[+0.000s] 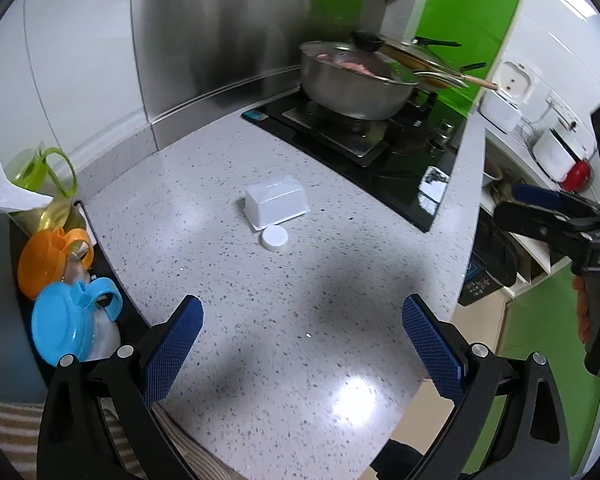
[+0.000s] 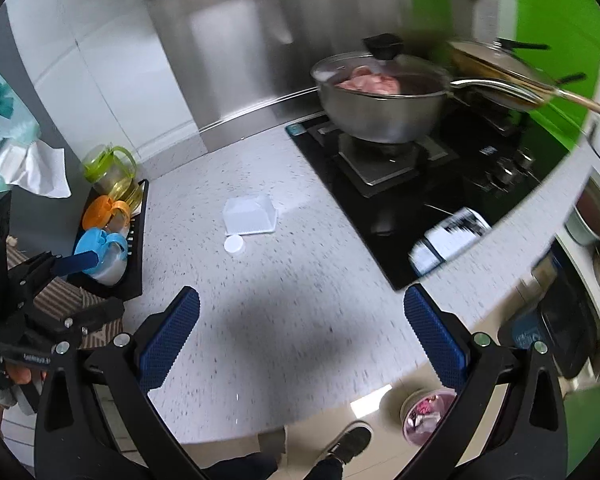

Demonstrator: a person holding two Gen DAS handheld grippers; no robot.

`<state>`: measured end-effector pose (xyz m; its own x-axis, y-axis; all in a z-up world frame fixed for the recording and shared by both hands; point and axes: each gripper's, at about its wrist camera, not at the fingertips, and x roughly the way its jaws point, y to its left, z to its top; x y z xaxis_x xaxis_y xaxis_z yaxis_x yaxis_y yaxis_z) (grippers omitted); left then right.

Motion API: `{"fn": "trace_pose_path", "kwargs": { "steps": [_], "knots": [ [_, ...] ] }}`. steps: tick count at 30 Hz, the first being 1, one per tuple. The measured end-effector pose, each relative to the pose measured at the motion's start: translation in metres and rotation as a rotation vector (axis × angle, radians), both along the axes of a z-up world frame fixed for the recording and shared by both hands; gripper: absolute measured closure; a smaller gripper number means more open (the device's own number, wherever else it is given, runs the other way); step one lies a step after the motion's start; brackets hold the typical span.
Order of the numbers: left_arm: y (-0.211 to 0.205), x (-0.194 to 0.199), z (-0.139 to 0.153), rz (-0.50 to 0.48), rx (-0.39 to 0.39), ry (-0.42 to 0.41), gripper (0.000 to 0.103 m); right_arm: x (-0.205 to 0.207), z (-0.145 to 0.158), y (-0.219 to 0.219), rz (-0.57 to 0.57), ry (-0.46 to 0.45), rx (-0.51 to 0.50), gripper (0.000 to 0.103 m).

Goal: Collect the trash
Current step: 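Turn both tools back toward the counter, then grasp the white plastic box with the right tool while the left tool grasps the white lid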

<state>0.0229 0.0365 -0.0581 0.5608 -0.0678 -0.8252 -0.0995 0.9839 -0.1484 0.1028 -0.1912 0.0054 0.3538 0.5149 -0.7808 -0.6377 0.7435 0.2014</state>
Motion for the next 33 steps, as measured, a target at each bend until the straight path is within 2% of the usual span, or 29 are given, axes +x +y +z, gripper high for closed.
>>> {"fn": "trace_pose_path", "kwargs": {
  "steps": [7, 13, 33],
  "knots": [
    [0.009, 0.019, -0.018, 0.084, -0.006, 0.026, 0.007, 0.041, -0.025, 0.062, 0.147, 0.023, -0.043, 0.003],
    [0.016, 0.031, -0.033, 0.132, -0.028, 0.053, 0.007, 0.066, -0.044, 0.107, 0.217, 0.043, -0.073, 0.003],
    [0.043, 0.046, -0.07, 0.156, -0.083, 0.12, 0.007, 0.097, -0.105, 0.198, 0.24, 0.114, -0.163, 0.003]
  ]
}}
